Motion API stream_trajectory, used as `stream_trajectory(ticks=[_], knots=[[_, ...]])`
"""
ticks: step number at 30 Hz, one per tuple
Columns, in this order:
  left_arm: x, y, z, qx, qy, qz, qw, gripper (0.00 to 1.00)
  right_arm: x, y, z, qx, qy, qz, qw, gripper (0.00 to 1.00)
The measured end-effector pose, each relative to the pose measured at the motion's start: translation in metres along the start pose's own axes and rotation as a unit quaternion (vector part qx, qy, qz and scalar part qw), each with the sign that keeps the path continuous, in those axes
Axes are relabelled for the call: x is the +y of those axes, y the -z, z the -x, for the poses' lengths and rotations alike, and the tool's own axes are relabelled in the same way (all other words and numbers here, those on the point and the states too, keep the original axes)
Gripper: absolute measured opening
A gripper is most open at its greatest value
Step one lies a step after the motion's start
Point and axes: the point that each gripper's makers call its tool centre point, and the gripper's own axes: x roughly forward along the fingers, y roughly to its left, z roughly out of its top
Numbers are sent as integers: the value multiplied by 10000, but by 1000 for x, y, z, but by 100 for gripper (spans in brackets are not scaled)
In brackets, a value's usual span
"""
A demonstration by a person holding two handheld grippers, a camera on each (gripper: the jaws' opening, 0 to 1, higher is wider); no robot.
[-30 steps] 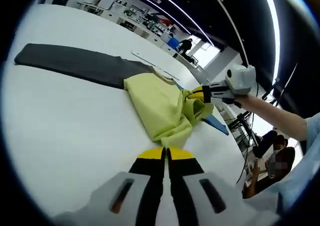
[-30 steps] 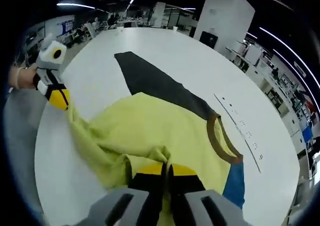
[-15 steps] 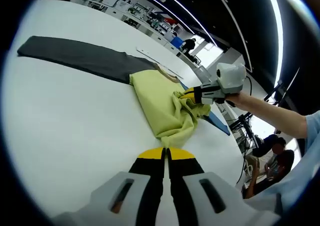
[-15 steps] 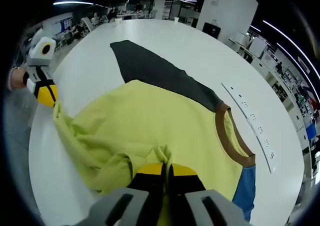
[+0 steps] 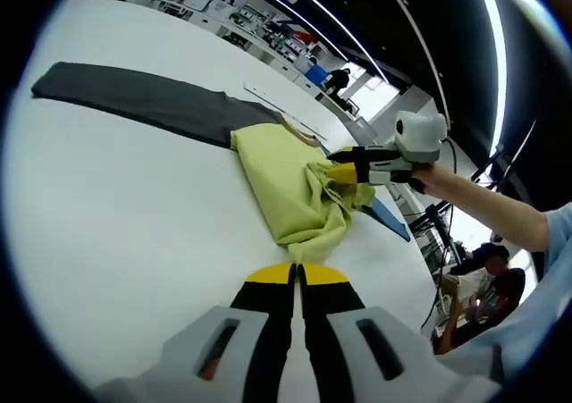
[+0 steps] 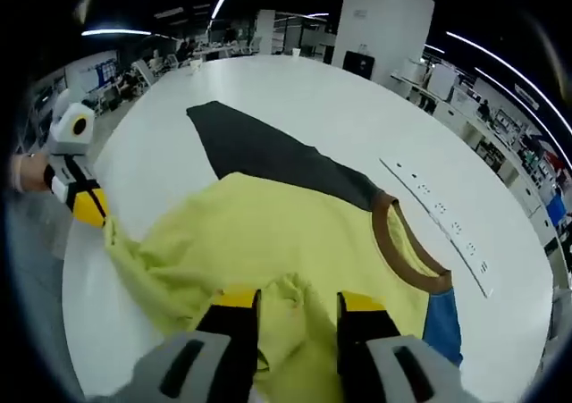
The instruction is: Fold the garment on the visible template until the final outline fits inside the template.
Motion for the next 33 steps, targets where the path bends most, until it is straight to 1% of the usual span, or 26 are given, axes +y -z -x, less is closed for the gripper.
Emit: stream_trajectory(ticks=[1,2,5,6,9,10,11,14,17,19,24,26,29,33], knots=[[0,0,0,3,1,-3,10000,0,2,-2,3,-93,-38,-98,9999,47],[0,0,0,4,3,-5,10000,0,2,-2,4,-151,-48,-109,9998,54],[0,0,0,9,6,-4,10000,0,4,-2,10,-261,-53,-160,9995,67],[0,0,0,6,7,-1,10000,0,6,-2,12,-332,-69,-169,9993,70],[-1,0,0,-1,25,19,10000,0,9,-1,15,-353,-58,-235,9991,80],[-1,0,0,5,28,17,10000,0,10,-1,17,-425,-51,-220,9988,84],[-1,0,0,7,27,12,10000,0,10,0,17,-419,-32,-234,9988,89],[-1,0,0,2,29,16,10000,0,8,2,18,-454,28,-308,9985,100],[-1,0,0,4,32,9,10000,0,7,3,21,-496,126,-347,9981,100],[-1,0,1,6,33,8,10000,0,7,5,23,-451,166,-374,9981,100],[-1,0,0,16,29,-2,10000,0,9,6,31,-602,220,-426,9970,99],[-2,0,1,19,32,-7,10000,0,7,9,32,-605,239,-456,9968,96],[-2,0,1,25,34,-16,10000,0,10,14,36,-624,235,-517,9964,95],[-2,0,1,36,34,-7,10000,0,15,22,42,-631,270,-509,9963,89]])
